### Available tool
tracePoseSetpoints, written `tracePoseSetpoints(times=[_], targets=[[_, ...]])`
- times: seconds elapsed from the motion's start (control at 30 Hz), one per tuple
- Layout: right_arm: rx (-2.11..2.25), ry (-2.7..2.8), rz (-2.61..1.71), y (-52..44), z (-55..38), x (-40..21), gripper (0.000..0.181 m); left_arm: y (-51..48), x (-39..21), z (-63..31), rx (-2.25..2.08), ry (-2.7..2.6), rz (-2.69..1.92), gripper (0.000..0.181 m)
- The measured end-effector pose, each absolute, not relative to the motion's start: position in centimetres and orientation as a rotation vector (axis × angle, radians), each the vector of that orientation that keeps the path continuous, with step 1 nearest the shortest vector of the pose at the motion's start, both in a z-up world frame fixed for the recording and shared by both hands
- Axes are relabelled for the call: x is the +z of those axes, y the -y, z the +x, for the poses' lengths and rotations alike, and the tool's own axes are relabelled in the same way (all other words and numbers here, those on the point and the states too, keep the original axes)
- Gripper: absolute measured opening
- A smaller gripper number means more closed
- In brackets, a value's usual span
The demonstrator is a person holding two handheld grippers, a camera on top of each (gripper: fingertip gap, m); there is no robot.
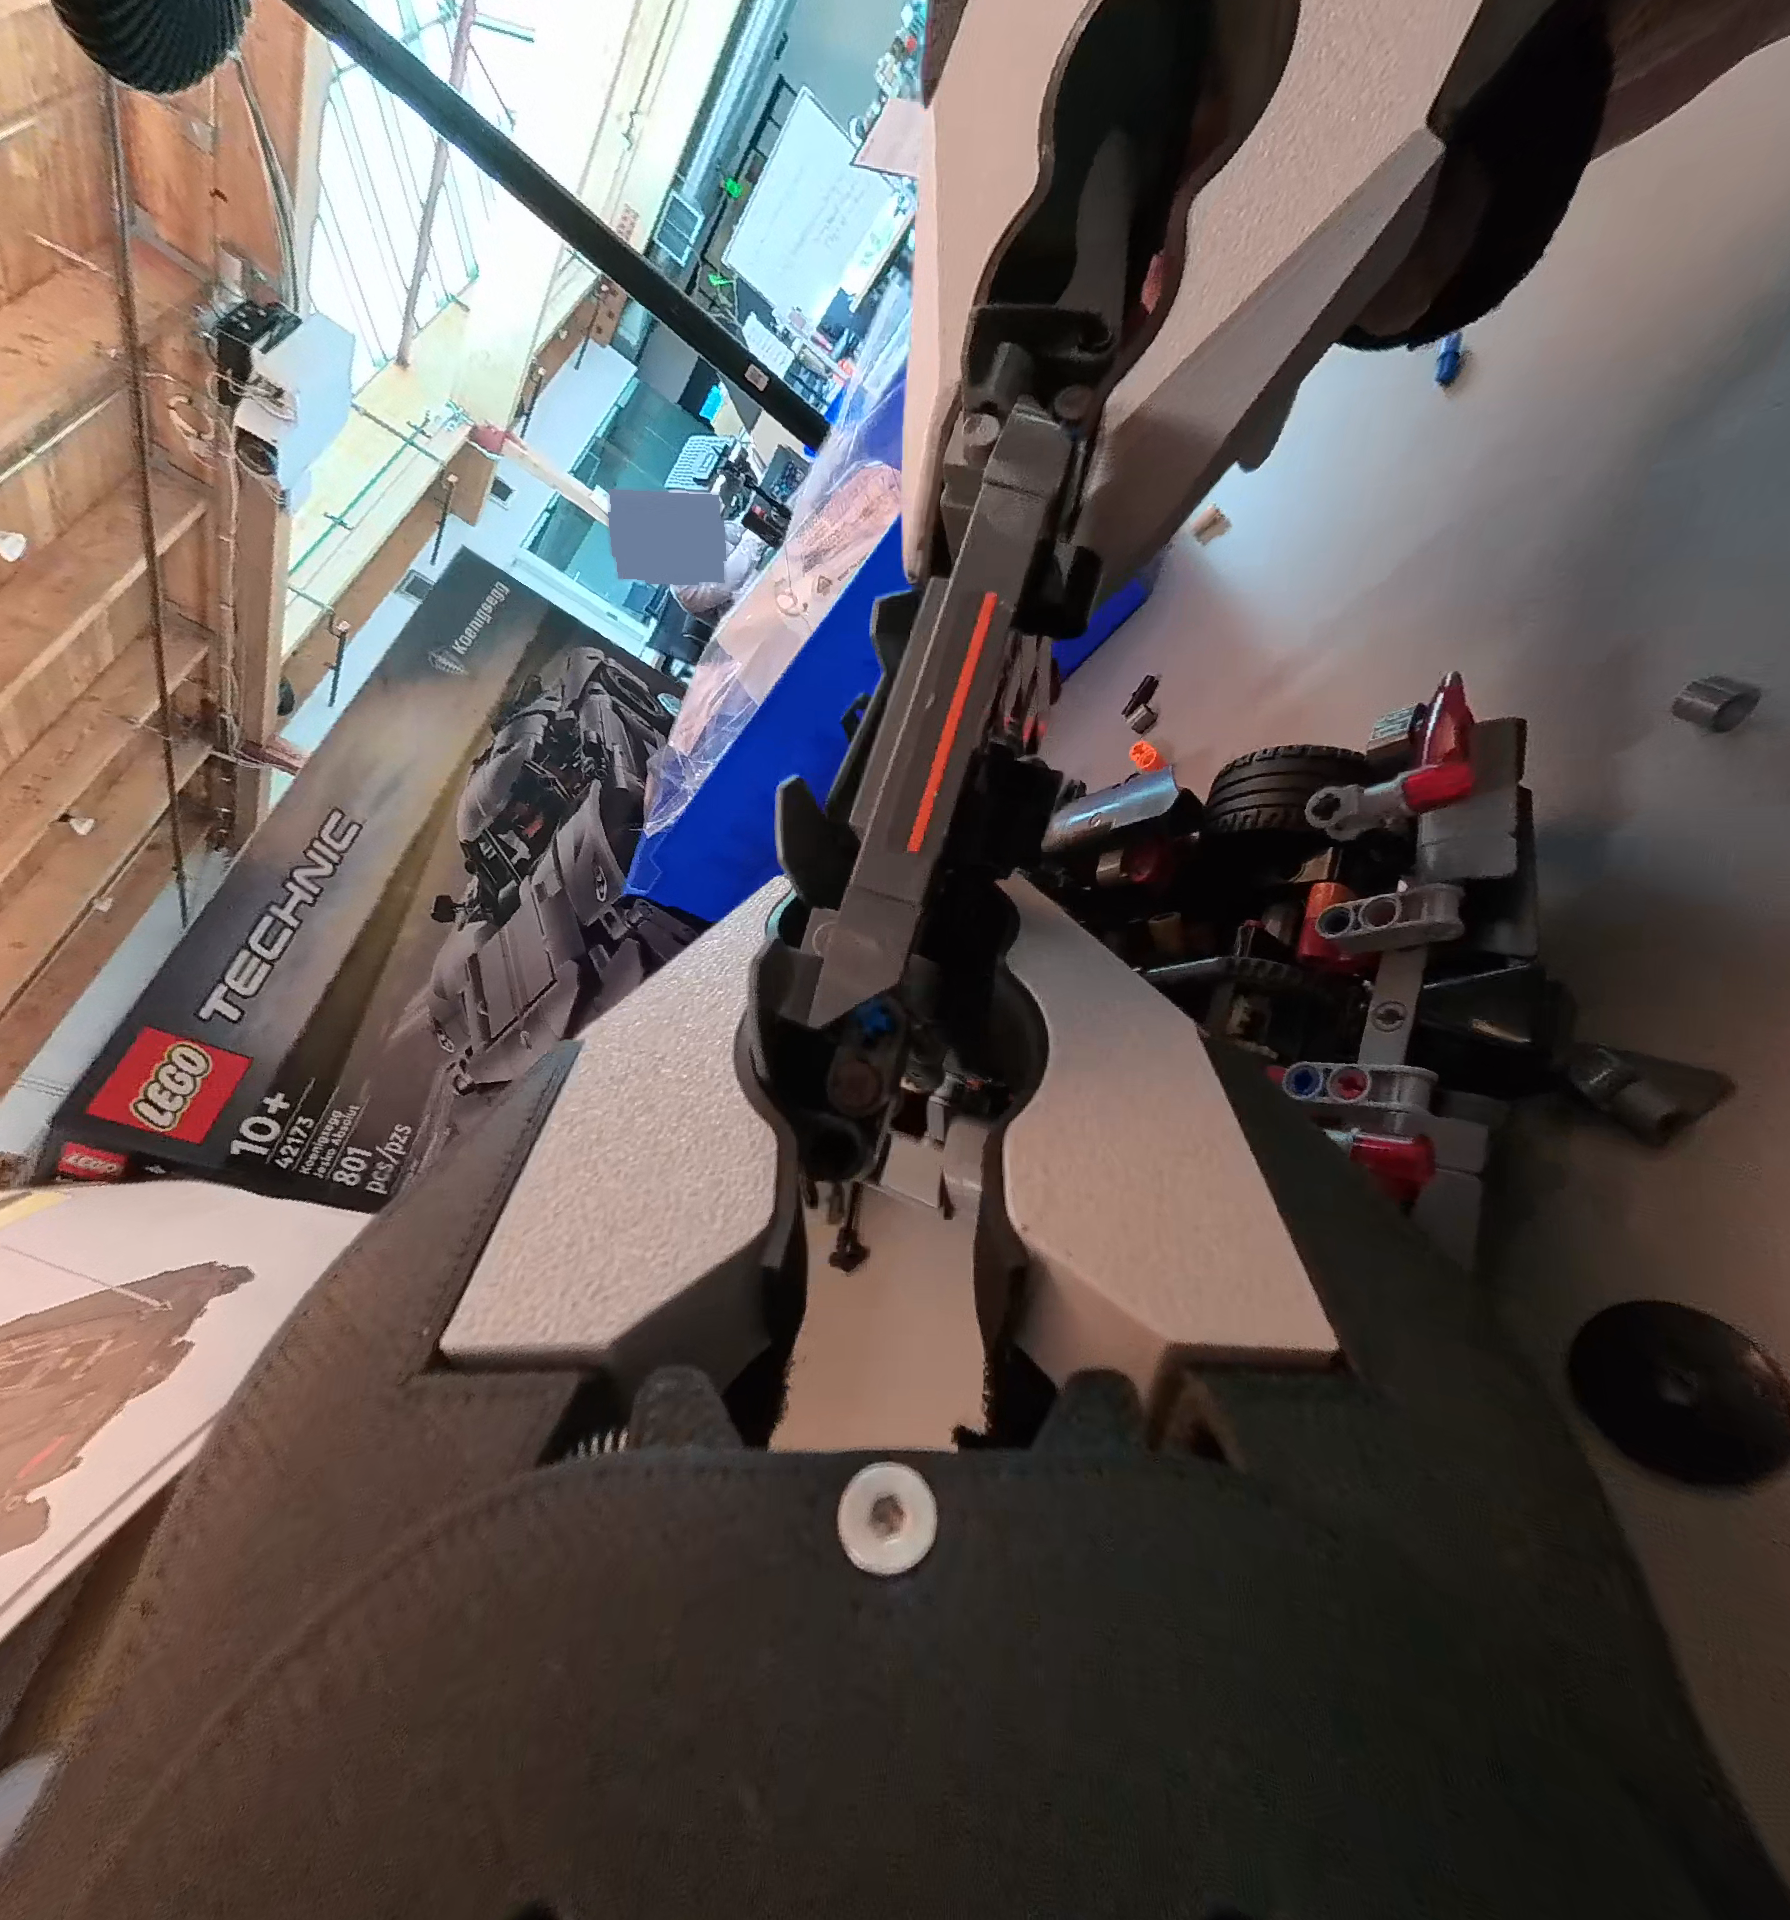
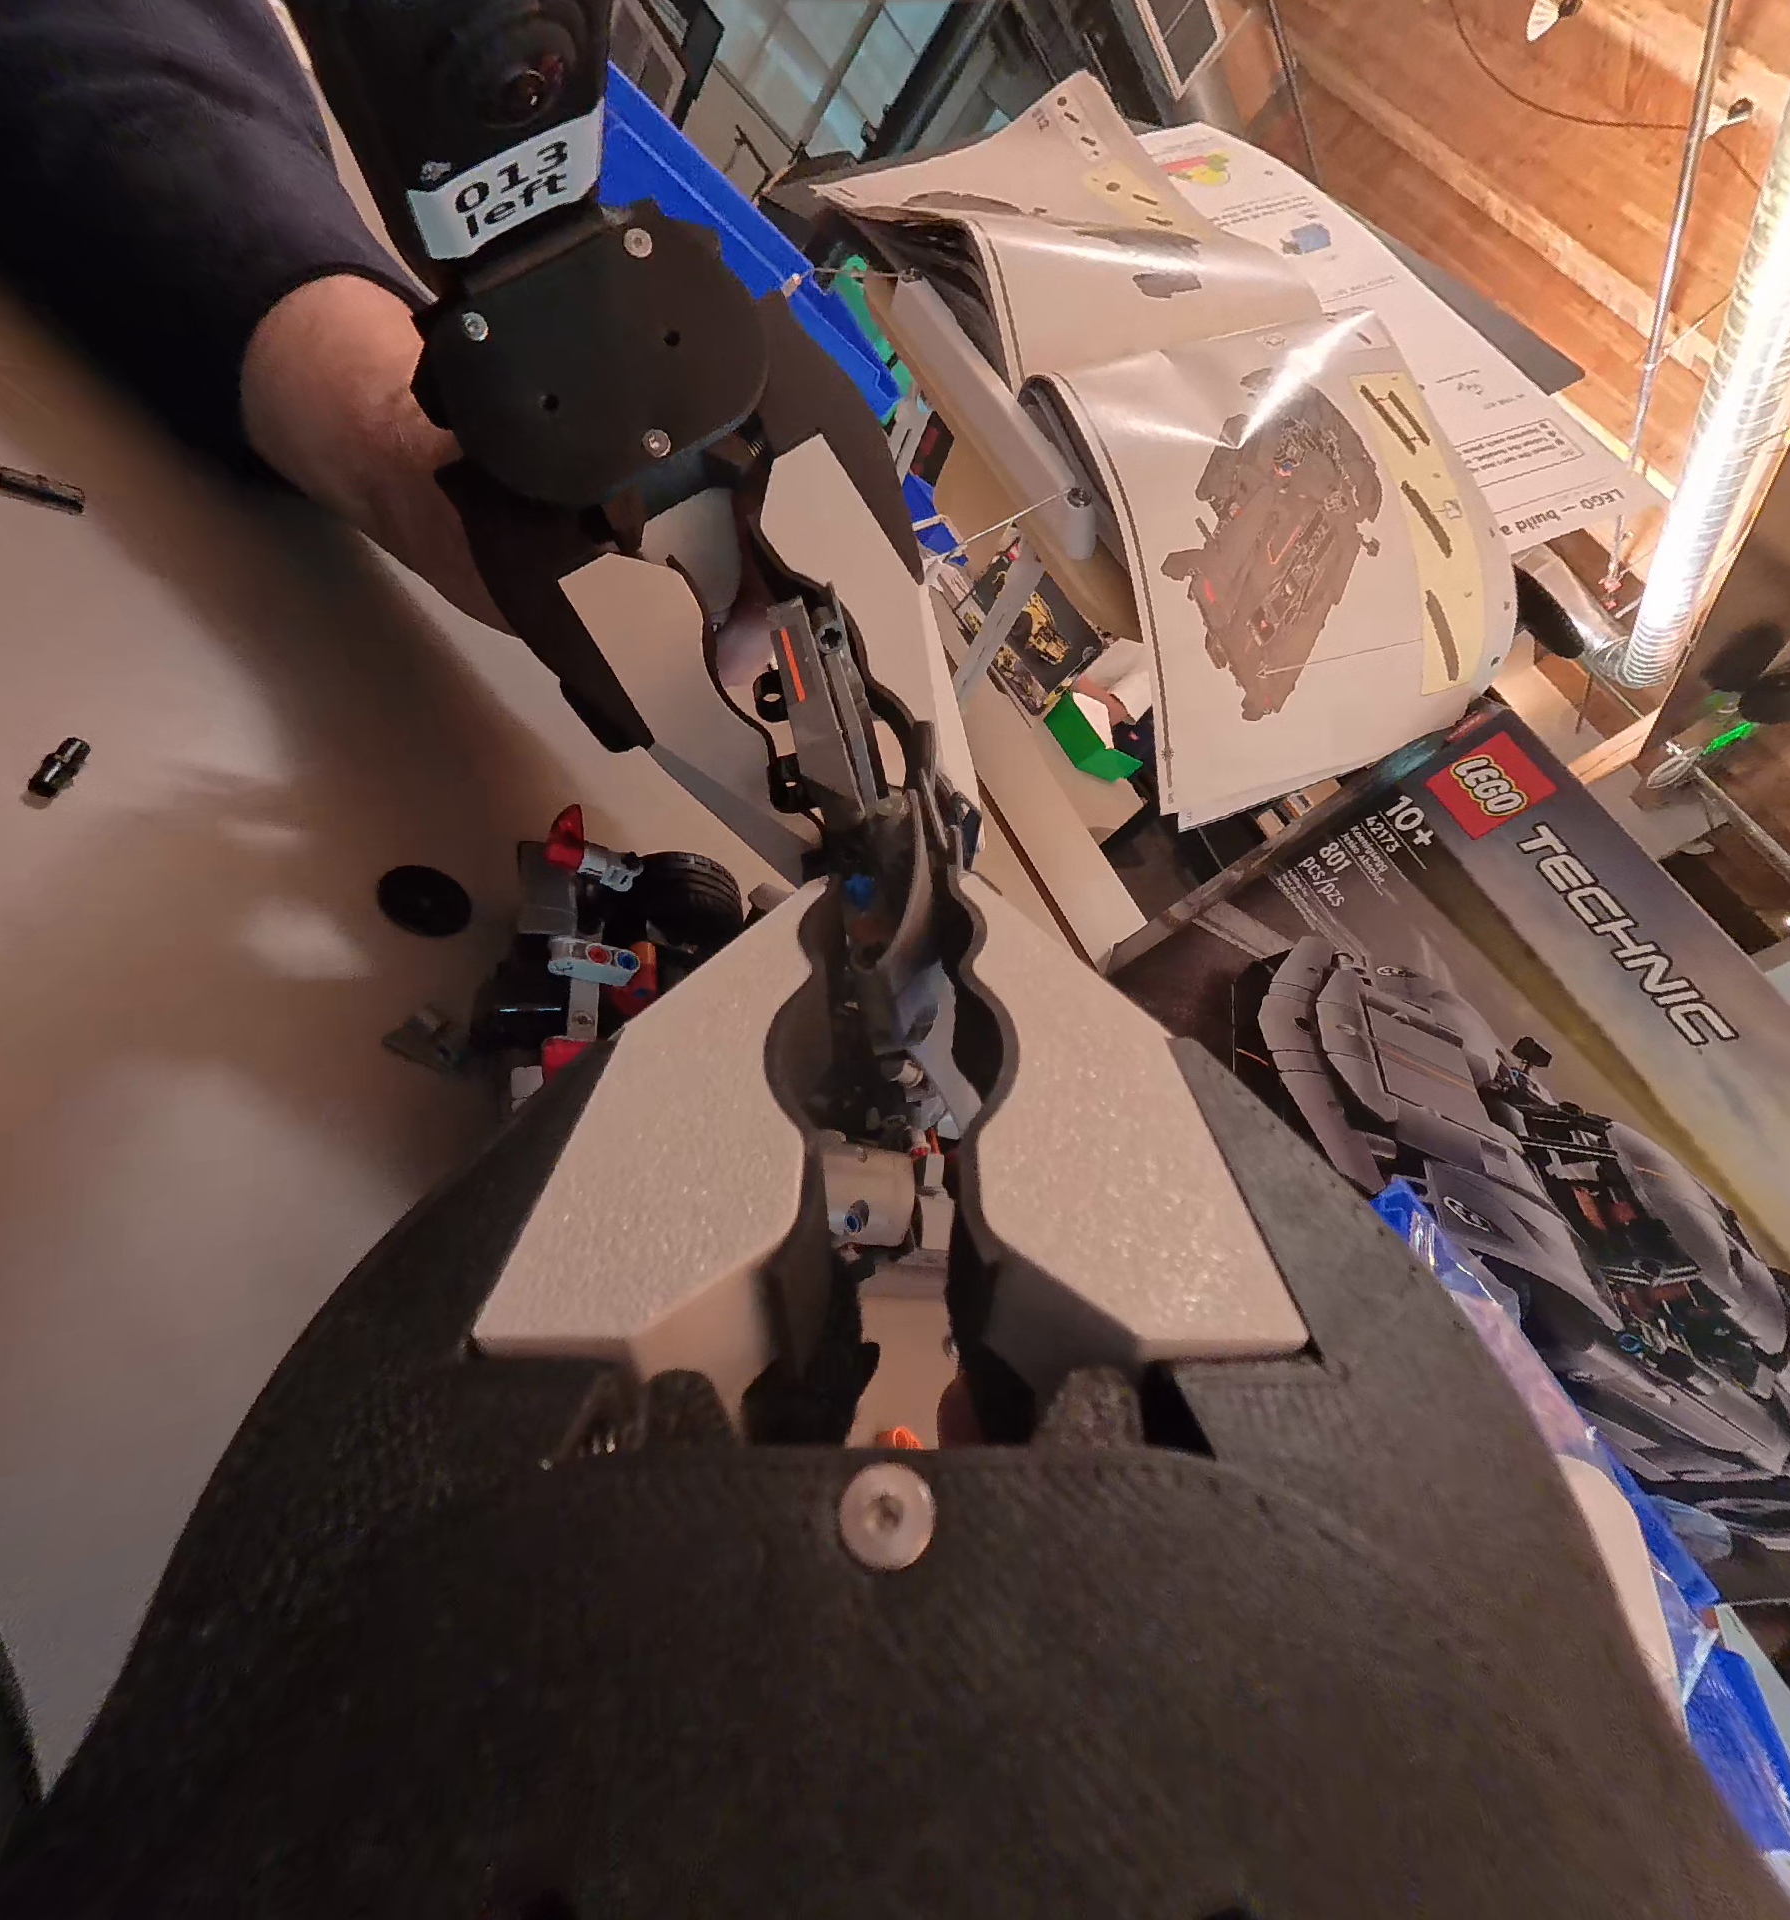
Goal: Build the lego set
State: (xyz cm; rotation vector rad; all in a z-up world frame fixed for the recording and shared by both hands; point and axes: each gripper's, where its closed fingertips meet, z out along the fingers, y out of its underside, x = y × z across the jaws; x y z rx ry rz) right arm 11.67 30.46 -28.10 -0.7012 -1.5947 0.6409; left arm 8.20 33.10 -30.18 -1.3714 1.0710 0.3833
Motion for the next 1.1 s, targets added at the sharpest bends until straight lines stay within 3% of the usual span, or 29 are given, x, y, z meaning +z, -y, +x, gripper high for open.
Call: tracePoseSetpoints(times=[0.13, 0.33, 0.57, 0.67, 0.93, 1.1], targets=[[0.635, 1.604, -0.715, -30.7, 11.6, -28.4, 0.015, -33.2, -30.2, 8.1, 0.410, -1.078, -1.364, 0.029], [0.588, 1.592, -0.770, -31.9, 11.3, -28.9, 0.042, -33.2, -30.2, 8.0, 0.409, -1.086, -1.366, 0.028], [0.465, 1.590, -0.806, -33.1, 10.0, -29.7, 0.034, -33.2, -30.2, 8.0, 0.438, -1.099, -1.355, 0.028], [0.535, 1.583, -0.841, -33.1, 9.6, -29.7, 0.054, -33.2, -30.2, 8.1, 0.435, -1.105, -1.361, 0.028], [0.515, 1.584, -0.839, -33.0, 8.9, -30.1, 0.032, -33.2, -30.3, 8.3, 0.445, -1.112, -1.366, 0.027], [0.517, 1.583, -0.852, -33.1, 8.8, -30.2, 0.030, -33.4, -30.3, 8.1, 0.446, -1.111, -1.371, 0.028]])
